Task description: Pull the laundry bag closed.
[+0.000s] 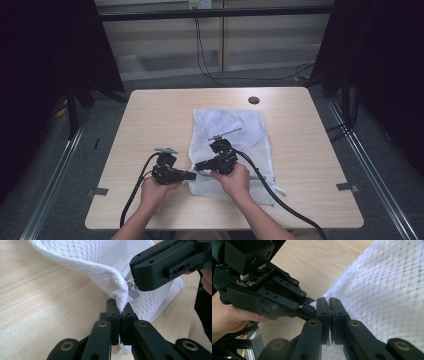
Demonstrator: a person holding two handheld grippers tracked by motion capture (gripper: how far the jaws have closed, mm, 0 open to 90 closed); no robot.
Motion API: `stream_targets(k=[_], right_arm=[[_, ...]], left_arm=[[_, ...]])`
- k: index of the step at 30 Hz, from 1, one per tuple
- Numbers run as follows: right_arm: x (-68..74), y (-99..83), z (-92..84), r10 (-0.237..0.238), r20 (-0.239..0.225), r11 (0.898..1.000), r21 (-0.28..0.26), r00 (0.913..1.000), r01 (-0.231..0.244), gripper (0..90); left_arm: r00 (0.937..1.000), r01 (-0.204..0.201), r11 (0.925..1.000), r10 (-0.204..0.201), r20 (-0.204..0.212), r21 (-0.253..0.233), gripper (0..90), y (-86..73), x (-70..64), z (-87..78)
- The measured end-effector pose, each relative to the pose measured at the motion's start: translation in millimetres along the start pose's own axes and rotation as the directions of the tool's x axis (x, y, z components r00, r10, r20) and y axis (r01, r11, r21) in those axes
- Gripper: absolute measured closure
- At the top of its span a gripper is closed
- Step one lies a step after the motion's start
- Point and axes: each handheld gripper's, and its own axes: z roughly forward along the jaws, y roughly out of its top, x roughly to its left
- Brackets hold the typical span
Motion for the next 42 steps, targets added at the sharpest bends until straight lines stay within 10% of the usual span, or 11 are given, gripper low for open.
stream_targets(k=[42], right_arm=[[-14.5,-8.9,-14.5,-0.002,0.023,1.000,-0.002,0.9997,0.002,87.0]], left_arm=[[0.9995,0.031,0.9992,-0.031,0.011,-0.023,88.5,-1.0,2.4,-1.9]])
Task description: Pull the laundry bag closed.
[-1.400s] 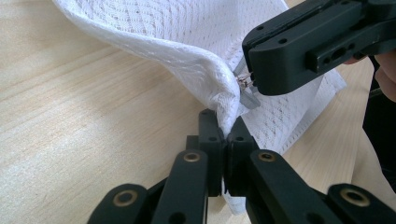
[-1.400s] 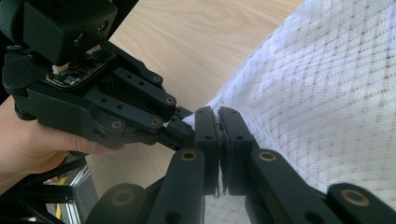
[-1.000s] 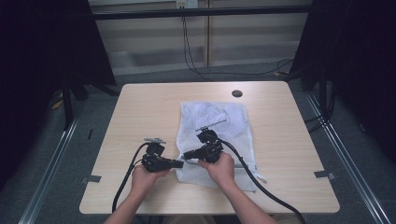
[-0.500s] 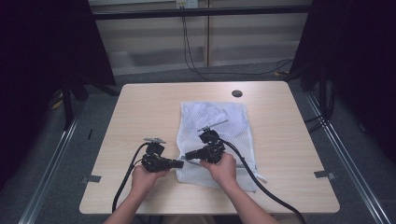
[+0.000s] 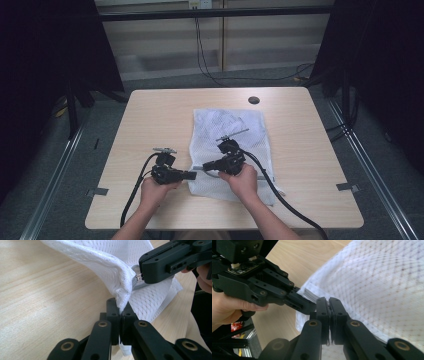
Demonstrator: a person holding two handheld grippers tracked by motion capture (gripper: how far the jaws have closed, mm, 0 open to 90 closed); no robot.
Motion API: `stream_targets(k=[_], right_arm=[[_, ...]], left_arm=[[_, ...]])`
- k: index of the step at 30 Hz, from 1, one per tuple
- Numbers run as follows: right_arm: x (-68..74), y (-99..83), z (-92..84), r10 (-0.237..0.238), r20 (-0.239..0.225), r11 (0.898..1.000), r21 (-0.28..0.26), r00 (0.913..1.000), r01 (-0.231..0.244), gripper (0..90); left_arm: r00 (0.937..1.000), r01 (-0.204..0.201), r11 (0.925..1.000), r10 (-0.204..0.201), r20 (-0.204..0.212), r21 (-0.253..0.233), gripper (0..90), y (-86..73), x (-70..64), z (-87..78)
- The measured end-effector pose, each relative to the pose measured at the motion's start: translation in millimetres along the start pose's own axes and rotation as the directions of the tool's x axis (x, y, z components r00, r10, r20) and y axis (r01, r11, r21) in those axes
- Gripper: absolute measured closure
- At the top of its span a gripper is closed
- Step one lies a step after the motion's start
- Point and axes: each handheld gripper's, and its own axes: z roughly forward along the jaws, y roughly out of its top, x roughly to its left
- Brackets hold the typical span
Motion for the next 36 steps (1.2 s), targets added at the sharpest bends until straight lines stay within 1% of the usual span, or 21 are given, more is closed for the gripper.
stream_targets(k=[3,4,6,9,15,16,22,23,24,26,28,29,31,34,36], right_arm=[[-2.8,-0.9,-2.3,0.006,-0.006,1.000,-0.007,1.0000,-0.006,87.0],[-2.7,-1.1,-2.6,0.005,-0.007,1.000,-0.005,1.0000,-0.005,87.0],[-3.0,-1.4,-2.7,-0.001,-0.006,1.000,-0.003,1.0000,0.001,87.0],[-3.6,-2.2,-2.8,0.001,-0.011,1.000,-0.004,0.9999,-0.001,87.0],[-3.5,-2.6,-3.7,-0.008,-0.011,1.000,0.002,0.9999,0.008,87.0],[-3.6,-2.7,-3.9,-0.008,-0.011,1.000,0.004,0.9999,0.008,87.0],[-4.4,-3.1,-5.6,-0.011,-0.013,1.000,0.007,0.9998,0.012,87.0],[-4.4,-3.1,-6.2,-0.013,-0.002,1.000,0.010,0.9999,0.013,87.0],[-5.6,-3.4,-6.9,-0.015,-0.006,1.000,0.007,0.9999,0.015,87.0],[-6.9,-4.0,-8.8,-0.010,0.000,1.000,0.003,1.0000,0.010,87.0],[-8.7,-4.7,-10.6,-0.009,-0.008,1.000,0.000,0.9999,0.009,87.0],[-9.1,-5.1,-11.5,-0.004,0.001,1.000,0.005,1.0000,0.004,87.0],[-10.8,-6.1,-12.2,0.000,-0.013,1.000,0.001,0.9999,0.000,87.0],[-11.2,-7.1,-13.2,0.000,-0.015,1.000,-0.002,0.9999,0.000,87.0],[-11.5,-7.4,-13.4,-0.001,-0.017,1.000,-0.002,0.9999,0.001,87.0]], left_arm=[[1.0000,0.000,1.0000,0.000,0.000,-0.001,88.5,0.0,-1.2,0.5],[1.0000,-0.005,1.0000,0.005,0.000,0.007,88.5,0.2,-1.0,0.6],[1.0000,0.001,1.0000,-0.001,0.001,0.005,88.5,0.0,-1.4,1.5],[1.0000,-0.007,0.9999,0.007,0.002,0.009,88.5,0.1,-0.6,1.4],[1.0000,-0.005,0.9999,0.005,0.001,0.011,88.5,-0.2,-0.9,2.0],[1.0000,0.000,1.0000,0.000,0.005,0.010,88.5,-0.3,-1.4,2.5],[0.9999,-0.014,0.9997,0.014,0.004,0.019,88.6,0.1,-2.1,2.7],[1.0000,-0.006,0.9999,0.006,0.003,0.014,88.5,0.1,-2.2,2.6],[1.0000,-0.006,0.9999,0.006,0.006,0.011,88.5,0.2,-2.1,2.1],[0.9999,-0.011,0.9999,0.011,0.003,0.008,88.5,0.4,-2.2,1.6],[1.0000,-0.007,0.9999,0.007,0.000,0.008,88.5,0.3,-2.9,2.0],[1.0000,-0.008,0.9999,0.008,0.005,0.012,88.5,0.4,-2.4,1.9],[1.0000,-0.006,1.0000,0.006,0.005,0.008,88.5,0.3,-3.4,2.3],[1.0000,-0.005,1.0000,0.005,0.005,0.007,88.5,0.4,-4.0,2.5],[1.0000,-0.008,0.9999,0.008,-0.003,0.012,88.5,0.7,-4.7,2.3]])
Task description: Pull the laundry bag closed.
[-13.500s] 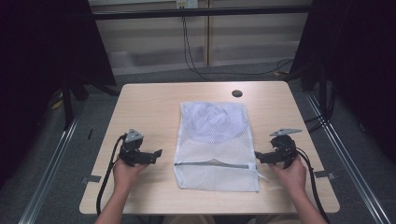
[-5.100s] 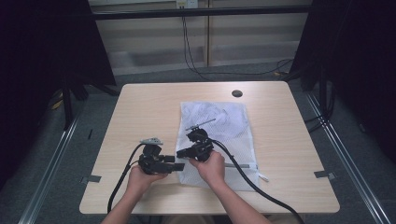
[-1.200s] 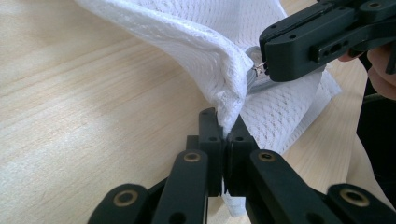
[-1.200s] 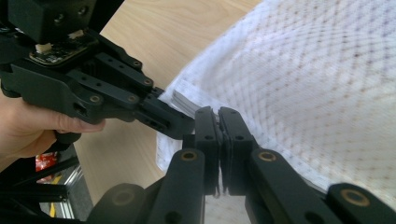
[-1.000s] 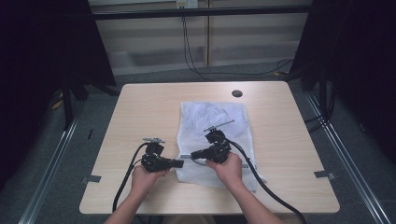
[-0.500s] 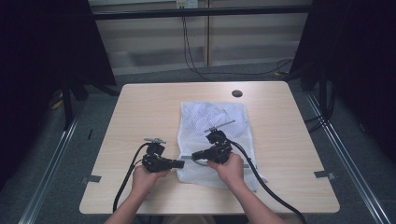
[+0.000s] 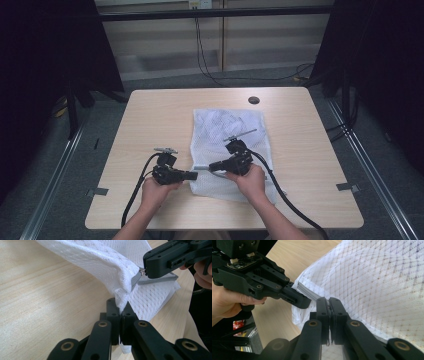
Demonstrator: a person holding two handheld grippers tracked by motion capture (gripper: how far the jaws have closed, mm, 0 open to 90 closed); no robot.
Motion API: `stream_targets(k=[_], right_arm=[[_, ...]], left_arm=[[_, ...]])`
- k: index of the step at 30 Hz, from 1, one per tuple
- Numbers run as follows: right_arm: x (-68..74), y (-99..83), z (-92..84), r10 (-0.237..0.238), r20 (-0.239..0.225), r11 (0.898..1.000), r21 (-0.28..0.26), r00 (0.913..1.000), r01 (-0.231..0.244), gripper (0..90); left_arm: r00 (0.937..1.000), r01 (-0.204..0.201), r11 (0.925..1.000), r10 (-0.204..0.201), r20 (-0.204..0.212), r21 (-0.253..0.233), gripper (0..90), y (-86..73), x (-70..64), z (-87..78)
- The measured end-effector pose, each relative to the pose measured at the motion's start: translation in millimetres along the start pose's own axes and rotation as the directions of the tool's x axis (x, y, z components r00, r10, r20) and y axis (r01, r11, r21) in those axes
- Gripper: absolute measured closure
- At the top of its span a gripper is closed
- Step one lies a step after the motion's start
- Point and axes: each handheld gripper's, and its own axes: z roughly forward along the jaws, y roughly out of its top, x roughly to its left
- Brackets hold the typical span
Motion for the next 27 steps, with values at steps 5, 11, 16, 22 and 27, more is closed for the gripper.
stream_targets(k=[5,11,16,22,27], right_arm=[[-2.2,-0.1,-2.2,-0.006,0.011,1.000,0.000,0.9999,0.006,87.0],[-8.5,-3.7,-7.7,0.008,0.009,1.000,-0.013,0.9999,-0.008,86.9],[-9.2,-5.5,-8.0,0.003,0.001,1.000,-0.015,1.0000,-0.003,87.0],[-10.2,-6.0,-9.2,-0.004,-0.010,1.000,-0.017,0.9999,0.004,86.9],[-14.3,-7.5,-12.2,0.002,0.002,1.000,-0.018,1.0000,-0.002,86.9]], left_arm=[[0.9999,0.009,1.0000,-0.009,0.007,-0.004,88.6,-0.1,1.6,-1.1],[0.9999,0.008,0.9999,-0.008,0.007,-0.006,88.5,-0.3,1.1,-0.1],[0.9999,0.011,0.9999,-0.011,0.009,-0.006,88.6,-0.2,1.1,-0.6],[0.9999,0.010,0.9999,-0.010,0.009,-0.006,88.6,-0.1,0.8,-0.5],[0.9997,0.022,0.9997,-0.022,0.009,-0.010,88.6,-0.4,2.3,-2.3]])
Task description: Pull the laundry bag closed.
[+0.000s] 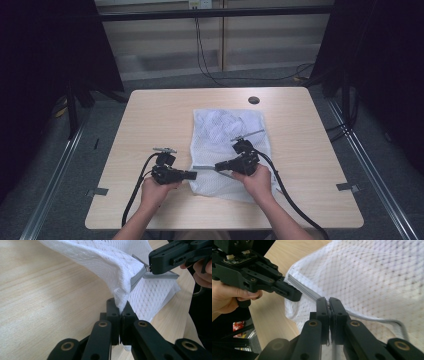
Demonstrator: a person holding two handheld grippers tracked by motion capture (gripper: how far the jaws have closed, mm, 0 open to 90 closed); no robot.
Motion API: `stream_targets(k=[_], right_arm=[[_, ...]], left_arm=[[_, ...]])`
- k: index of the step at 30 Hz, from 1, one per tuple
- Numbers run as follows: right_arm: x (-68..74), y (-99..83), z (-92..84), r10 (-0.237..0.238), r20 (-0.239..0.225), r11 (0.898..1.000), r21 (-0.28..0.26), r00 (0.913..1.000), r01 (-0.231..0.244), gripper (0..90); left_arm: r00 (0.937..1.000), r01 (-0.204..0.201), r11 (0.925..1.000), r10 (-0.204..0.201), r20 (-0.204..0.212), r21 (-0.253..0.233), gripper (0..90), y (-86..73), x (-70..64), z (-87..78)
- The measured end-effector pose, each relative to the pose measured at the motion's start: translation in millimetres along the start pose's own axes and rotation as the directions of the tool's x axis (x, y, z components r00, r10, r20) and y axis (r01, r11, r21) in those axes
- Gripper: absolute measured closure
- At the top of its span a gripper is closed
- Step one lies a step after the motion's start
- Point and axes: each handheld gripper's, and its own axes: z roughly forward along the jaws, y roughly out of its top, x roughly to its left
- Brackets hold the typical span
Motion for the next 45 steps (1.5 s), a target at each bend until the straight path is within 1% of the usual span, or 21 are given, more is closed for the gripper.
stream_targets(k=[1,6,14,15,16,17,19,25,30,32,33,35,39,41,43,45], right_arm=[[-0.6,-0.5,-0.9,0.009,0.002,1.000,0.001,1.0000,-0.009,87.0],[-4.8,-3.9,-3.5,0.014,-0.009,1.000,-0.005,0.9999,-0.014,86.9],[-4.5,-4.5,-4.6,0.011,-0.022,1.000,-0.005,0.9997,-0.011,86.9],[-4.6,-4.5,-5.0,0.006,-0.016,1.000,-0.002,0.9999,-0.006,86.9],[-4.9,-4.6,-5.5,0.009,-0.013,1.000,-0.001,0.9999,-0.009,86.9],[-6.0,-4.9,-5.7,0.007,-0.019,1.000,-0.005,0.9998,-0.007,86.9],[-6.8,-5.4,-6.3,0.016,-0.021,1.000,-0.002,0.9996,-0.016,86.9],[-7.4,-6.4,-6.9,0.013,-0.025,1.000,-0.003,0.9996,-0.013,86.9],[-7.6,-7.1,-8.6,0.007,-0.026,1.000,-0.005,0.9996,-0.007,86.9],[-8.4,-7.6,-9.6,0.010,-0.026,1.000,-0.004,0.9996,-0.010,86.9],[-9.3,-8.0,-10.0,0.009,-0.033,1.000,-0.007,0.9994,-0.010,86.9],[-9.3,-8.6,-10.6,0.008,-0.031,1.000,-0.007,0.9995,-0.008,86.9],[-9.3,-10.1,-11.1,0.004,-0.042,1.000,-0.009,0.9991,-0.005,86.9],[-9.4,-11.3,-11.1,0.009,-0.045,1.000,-0.012,0.9989,-0.010,86.9],[-9.9,-12.4,-11.4,0.003,-0.043,1.000,-0.010,0.9991,-0.004,86.9],[-11.4,-13.6,-12.3,0.007,-0.045,1.000,-0.012,0.9990,-0.008,86.9]], left_arm=[[1.0000,0.001,1.0000,-0.001,0.001,-0.001,88.6,0.0,-0.3,0.1],[1.0000,-0.005,1.0000,0.005,0.001,0.006,88.6,0.0,-0.7,1.1],[1.0000,-0.005,1.0000,0.005,-0.004,0.003,88.6,-0.2,-1.1,0.1],[1.0000,0.001,1.0000,-0.001,0.003,0.001,88.6,-0.5,-1.0,-0.1],[1.0000,-0.008,1.0000,0.008,0.001,0.005,88.6,-0.5,0.3,-1.2],[0.9999,-0.006,1.0000,0.006,0.009,0.005,88.6,-0.6,0.6,-1.5],[1.0000,-0.007,0.9999,0.007,0.007,0.008,88.6,-1.0,-0.1,-1.4],[0.9999,-0.005,0.9999,0.005,0.012,0.011,88.6,-1.3,0.2,-1.3],[0.9999,-0.003,1.0000,0.003,0.011,-0.001,88.6,-1.7,0.6,-1.5],[0.9998,0.004,1.0000,-0.004,0.018,-0.002,88.6,-1.7,0.1,-1.7],[0.9998,0.005,1.0000,-0.005,0.021,-0.003,88.5,-1.7,-0.5,-1.5],[0.9998,0.000,1.0000,0.000,0.022,0.002,88.5,-1.7,-0.5,-1.6],[0.9997,0.004,1.0000,-0.004,0.022,-0.002,88.5,-1.7,-0.7,-1.9],[0.9998,0.001,1.0000,-0.001,0.020,0.000,88.6,-1.8,-1.0,-2.0],[0.9998,-0.008,1.0000,0.008,0.018,0.004,88.5,-1.8,-0.2,-2.6],[0.9997,-0.007,1.0000,0.007,0.021,0.000,88.5,-1.9,-0.7,-2.6]])
